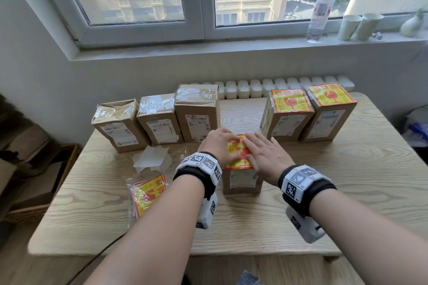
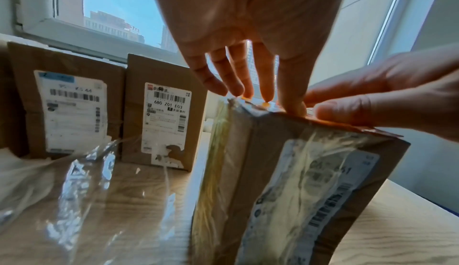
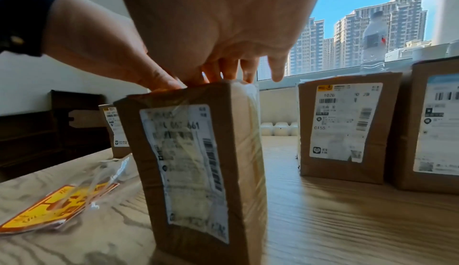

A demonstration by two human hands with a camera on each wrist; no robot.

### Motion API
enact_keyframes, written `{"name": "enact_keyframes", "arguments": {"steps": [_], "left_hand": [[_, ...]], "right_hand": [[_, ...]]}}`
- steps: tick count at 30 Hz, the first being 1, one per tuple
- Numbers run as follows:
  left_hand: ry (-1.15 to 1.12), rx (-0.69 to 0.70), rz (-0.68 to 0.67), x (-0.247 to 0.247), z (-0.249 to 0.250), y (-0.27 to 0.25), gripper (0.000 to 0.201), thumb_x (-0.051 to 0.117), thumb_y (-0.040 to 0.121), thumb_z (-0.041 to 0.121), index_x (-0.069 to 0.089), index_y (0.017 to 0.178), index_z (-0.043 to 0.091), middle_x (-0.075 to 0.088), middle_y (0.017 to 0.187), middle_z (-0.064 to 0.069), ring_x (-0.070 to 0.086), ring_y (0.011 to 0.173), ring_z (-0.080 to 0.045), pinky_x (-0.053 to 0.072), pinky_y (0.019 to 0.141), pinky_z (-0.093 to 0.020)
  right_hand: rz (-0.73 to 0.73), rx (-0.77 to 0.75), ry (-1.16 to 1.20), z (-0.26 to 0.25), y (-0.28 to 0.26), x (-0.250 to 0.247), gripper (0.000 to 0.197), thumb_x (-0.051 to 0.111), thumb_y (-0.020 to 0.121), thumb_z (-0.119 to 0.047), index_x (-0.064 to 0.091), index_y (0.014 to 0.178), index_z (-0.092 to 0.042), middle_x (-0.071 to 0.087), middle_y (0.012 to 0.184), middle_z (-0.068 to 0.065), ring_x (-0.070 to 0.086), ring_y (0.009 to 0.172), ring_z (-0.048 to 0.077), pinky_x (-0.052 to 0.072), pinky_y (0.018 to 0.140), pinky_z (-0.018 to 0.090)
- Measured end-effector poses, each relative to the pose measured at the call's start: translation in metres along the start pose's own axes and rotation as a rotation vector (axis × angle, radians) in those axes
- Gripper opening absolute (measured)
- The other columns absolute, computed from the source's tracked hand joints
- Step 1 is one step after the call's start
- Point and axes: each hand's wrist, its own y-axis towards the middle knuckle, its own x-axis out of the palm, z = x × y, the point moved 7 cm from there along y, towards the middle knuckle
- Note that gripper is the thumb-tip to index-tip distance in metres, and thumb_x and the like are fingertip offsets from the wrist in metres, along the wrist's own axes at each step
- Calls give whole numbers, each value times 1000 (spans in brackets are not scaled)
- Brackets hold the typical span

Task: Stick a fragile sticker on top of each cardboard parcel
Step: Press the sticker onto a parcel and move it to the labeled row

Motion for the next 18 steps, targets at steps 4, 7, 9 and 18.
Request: {"name": "enact_keyframes", "arguments": {"steps": [4, 7, 9, 18], "left_hand": [[7, 0, -3, 1, -7, -4, 62, 71, 79, 46, 51, 136, 35, 47, 140, 12, 38, 129, -14, 32, 107, -33], [-15, -56, -33, -1, -18, -3, 68, 74, 77, 45, 48, 139, 33, 48, 139, 7, 40, 129, -16, 36, 108, -37], [-74, -101, -39, -1, -23, -4, 72, 77, 75, 44, 47, 139, 32, 51, 137, 5, 47, 124, -17, 41, 106, -40], [-278, -206, -59, 4, -32, -9, 73, 80, 74, 36, 46, 139, 37, 54, 135, 2, 57, 114, -18, 49, 98, -39]], "right_hand": [[1, 28, 30, 7, -4, 3, 61, 25, 101, -43, 5, 154, -20, 0, 163, -4, -2, 149, 12, 7, 121, 43], [18, 94, 109, 17, -5, -3, 66, 34, 98, -47, 9, 154, -23, 6, 162, -5, 7, 149, 13, 10, 121, 45], [31, 94, 140, 17, -4, -7, 68, 40, 97, -47, 11, 154, -23, 11, 161, -4, 11, 148, 14, 14, 120, 45], [-21, 159, 261, 24, -3, -8, 77, 50, 91, -53, 12, 152, -25, 17, 159, -4, 31, 140, 19, 33, 112, 44]]}}
